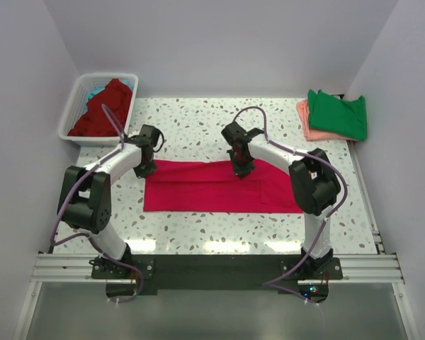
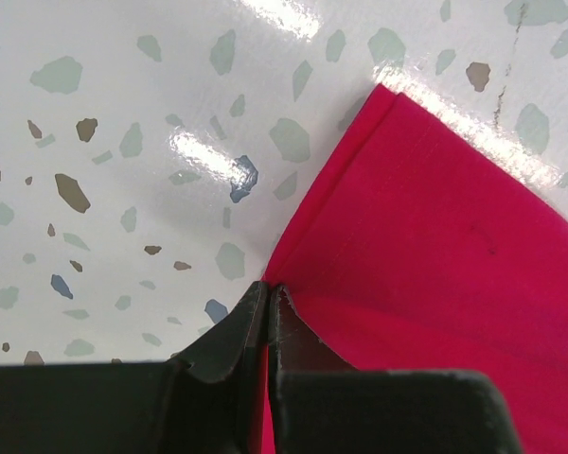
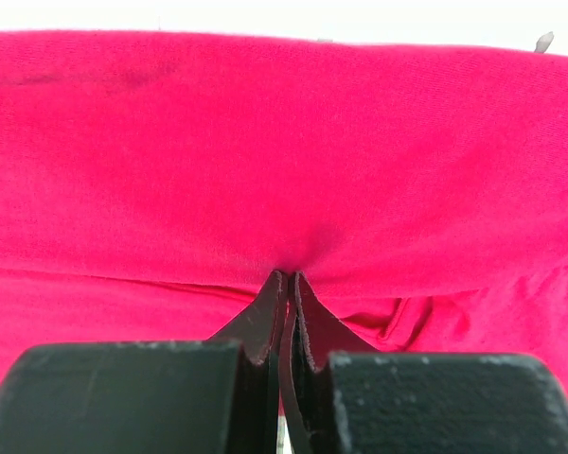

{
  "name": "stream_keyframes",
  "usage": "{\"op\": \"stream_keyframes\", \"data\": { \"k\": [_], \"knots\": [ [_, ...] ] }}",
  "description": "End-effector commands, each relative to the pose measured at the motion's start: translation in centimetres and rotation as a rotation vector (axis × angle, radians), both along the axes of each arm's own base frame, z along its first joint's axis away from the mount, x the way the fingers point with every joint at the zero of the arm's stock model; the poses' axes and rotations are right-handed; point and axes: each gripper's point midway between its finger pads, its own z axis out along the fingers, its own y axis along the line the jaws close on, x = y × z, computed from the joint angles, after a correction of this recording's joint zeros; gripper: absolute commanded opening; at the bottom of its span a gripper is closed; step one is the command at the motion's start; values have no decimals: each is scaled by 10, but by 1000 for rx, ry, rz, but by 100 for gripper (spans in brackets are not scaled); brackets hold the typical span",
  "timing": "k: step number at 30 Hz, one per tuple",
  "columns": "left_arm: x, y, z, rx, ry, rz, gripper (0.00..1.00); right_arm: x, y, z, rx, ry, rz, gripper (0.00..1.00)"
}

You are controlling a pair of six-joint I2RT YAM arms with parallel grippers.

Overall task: Fold and stack the t-shirts
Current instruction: Fold the tshirt

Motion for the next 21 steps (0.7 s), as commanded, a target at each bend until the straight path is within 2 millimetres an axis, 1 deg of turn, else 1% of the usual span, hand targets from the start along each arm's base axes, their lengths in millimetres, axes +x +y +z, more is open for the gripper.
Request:
{"op": "stream_keyframes", "data": {
  "k": [1,5,9,13,15,17,19,20,21],
  "knots": [
    [-6,7,-5,37,10,29,1,-1,0,27,12,-41,0,1],
    [-11,9,-9,46,27,29,1,-3,0,24,16,-28,3,1],
    [-18,13,-15,61,57,50,1,-13,-3,11,9,10,1,1],
    [-20,12,-24,62,85,53,2,-25,-8,1,-4,48,-4,1],
    [-19,11,-26,55,85,50,7,-28,-9,-1,-10,53,-2,1],
    [-12,8,-23,43,60,40,13,-27,-11,2,-17,47,-6,2],
    [-3,4,-16,29,25,21,17,-24,-10,8,-12,33,-5,4],
    [1,4,-13,27,12,13,22,-22,-10,11,-12,22,-8,6],
    [4,3,-10,23,-2,9,24,-20,-8,14,-7,12,-7,8]
  ]
}}
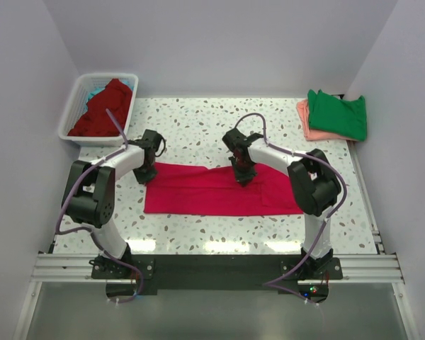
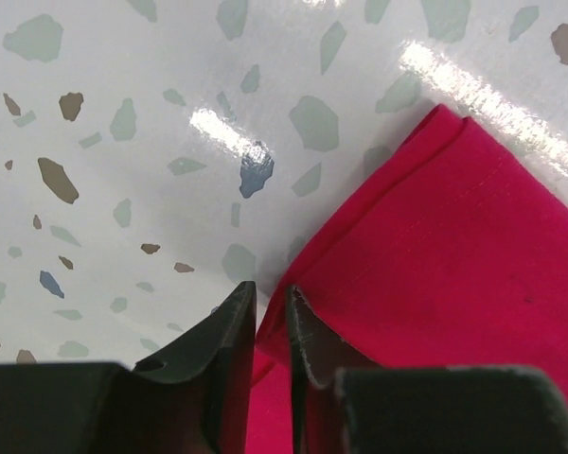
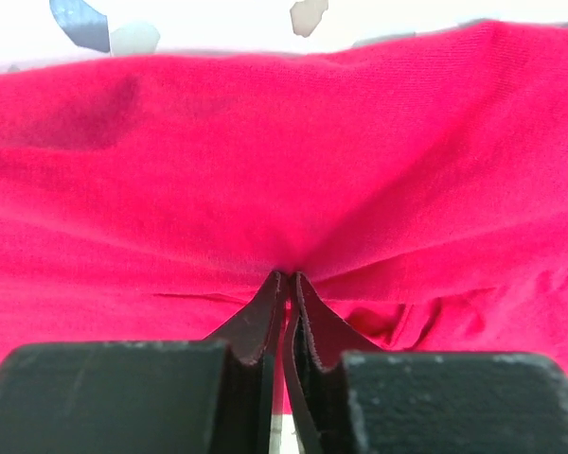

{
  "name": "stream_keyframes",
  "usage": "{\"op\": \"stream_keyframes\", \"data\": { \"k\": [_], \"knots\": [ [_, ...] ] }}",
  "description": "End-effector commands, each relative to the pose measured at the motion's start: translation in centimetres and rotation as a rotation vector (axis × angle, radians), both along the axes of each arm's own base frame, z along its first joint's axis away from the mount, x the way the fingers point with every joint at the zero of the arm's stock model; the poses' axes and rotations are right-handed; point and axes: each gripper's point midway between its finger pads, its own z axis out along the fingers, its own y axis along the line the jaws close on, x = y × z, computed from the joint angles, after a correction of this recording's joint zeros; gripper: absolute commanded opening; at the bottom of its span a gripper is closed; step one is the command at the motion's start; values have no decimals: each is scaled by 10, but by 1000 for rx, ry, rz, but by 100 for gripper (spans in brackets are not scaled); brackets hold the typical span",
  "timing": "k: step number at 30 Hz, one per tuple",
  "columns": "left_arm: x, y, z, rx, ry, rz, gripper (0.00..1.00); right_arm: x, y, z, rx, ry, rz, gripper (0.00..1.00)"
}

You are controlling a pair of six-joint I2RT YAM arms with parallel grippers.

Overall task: Fold and stack the t-shirts
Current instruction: Fold the tshirt

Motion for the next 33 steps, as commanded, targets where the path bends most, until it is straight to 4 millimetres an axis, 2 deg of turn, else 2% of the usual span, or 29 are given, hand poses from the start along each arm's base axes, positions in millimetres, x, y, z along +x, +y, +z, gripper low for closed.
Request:
{"op": "stream_keyframes", "data": {
  "k": [1,2,9,16,22,29,33],
  "knots": [
    [25,-2,22,-1,-107,-12,26,5,-2,31,6,-58,-4,10],
    [28,-2,25,0,-117,-17,31,6,-2,33,7,-65,-7,10],
    [52,-14,57,-58,-238,-49,34,20,1,54,20,-137,-17,13],
    [67,-28,61,-122,-283,-83,35,33,-4,63,-17,-194,-52,15],
    [78,-39,40,-155,-235,-105,34,44,-12,58,-33,-208,-103,18],
    [82,-44,19,-168,-200,-123,34,64,-43,36,-14,-186,-202,18],
    [79,-43,8,-157,-176,-123,34,74,-51,26,-3,-175,-218,18]
  ]
}}
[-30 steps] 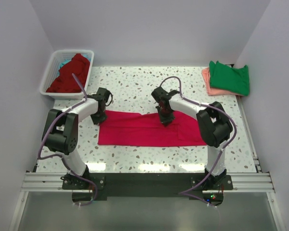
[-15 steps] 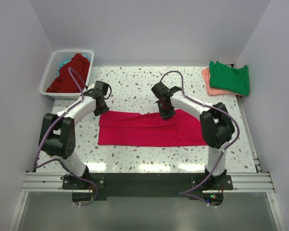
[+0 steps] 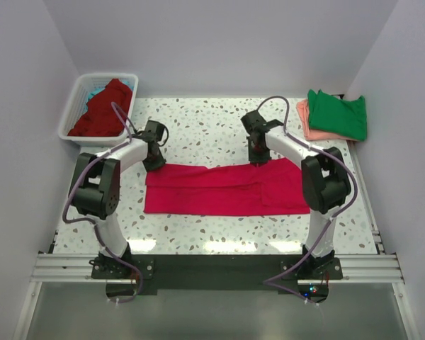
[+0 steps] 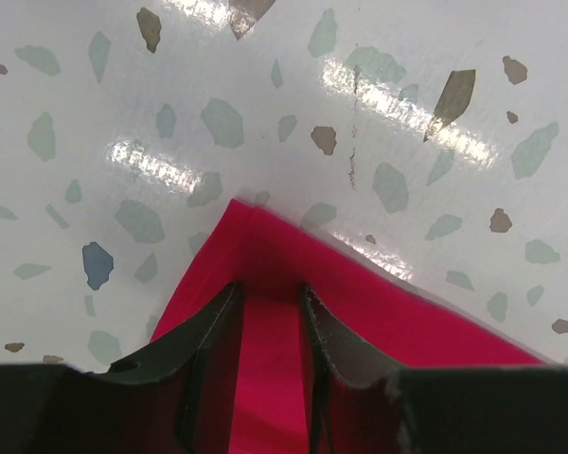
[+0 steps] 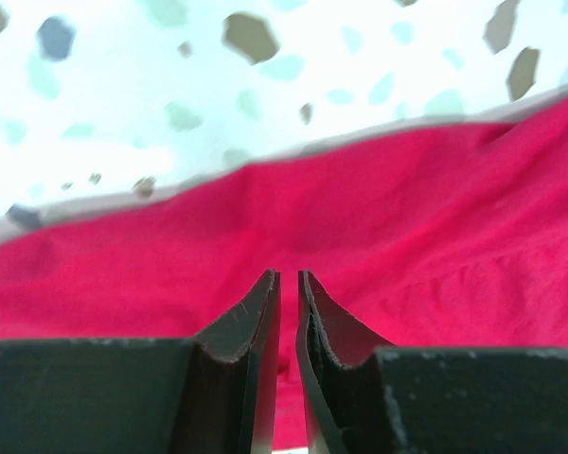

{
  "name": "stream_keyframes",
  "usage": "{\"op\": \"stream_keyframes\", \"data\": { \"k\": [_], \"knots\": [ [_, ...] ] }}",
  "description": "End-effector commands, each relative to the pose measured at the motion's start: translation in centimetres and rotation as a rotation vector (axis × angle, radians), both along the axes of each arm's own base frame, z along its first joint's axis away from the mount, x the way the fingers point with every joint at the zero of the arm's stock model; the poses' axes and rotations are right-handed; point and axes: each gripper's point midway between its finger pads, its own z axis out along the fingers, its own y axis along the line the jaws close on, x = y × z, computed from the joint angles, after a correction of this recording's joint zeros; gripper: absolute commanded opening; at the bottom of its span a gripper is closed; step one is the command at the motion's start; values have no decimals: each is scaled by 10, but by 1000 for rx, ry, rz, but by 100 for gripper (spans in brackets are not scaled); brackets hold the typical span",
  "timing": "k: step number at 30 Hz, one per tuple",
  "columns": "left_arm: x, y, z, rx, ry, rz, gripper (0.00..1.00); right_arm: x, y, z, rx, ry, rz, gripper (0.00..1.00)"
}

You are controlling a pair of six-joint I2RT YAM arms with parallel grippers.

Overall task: Fold and stack the t-shirts
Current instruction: Fold the tshirt

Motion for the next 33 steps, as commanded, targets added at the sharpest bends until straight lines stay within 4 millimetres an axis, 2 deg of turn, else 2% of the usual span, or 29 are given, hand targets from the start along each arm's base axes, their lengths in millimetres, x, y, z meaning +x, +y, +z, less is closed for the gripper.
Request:
{"op": "stream_keyframes", "data": {
  "k": [1,7,12,13,18,19,20,28,33],
  "knots": [
    [17,-5,1,-3,-39,-29,34,14,-6,-13,14,-4,-22,18],
    [20,0,-9,28,-22,-16,34,3,-9,-35,7,57,-21,17],
    [25,9,-15,84,8,24,34,4,-14,-51,43,100,-57,17],
    [24,12,-21,100,33,40,34,4,-15,-57,48,118,-64,17],
    [31,21,-23,152,59,81,34,9,-31,-70,41,157,-121,17],
    [32,22,-25,152,63,95,34,17,-36,-67,43,151,-136,17],
    [32,23,-25,155,72,102,34,17,-40,-75,30,173,-148,16],
    [31,35,-36,144,108,150,34,38,-64,-79,25,193,-215,14],
    [39,35,-40,125,107,163,34,36,-65,-79,39,198,-212,12]
  ]
}}
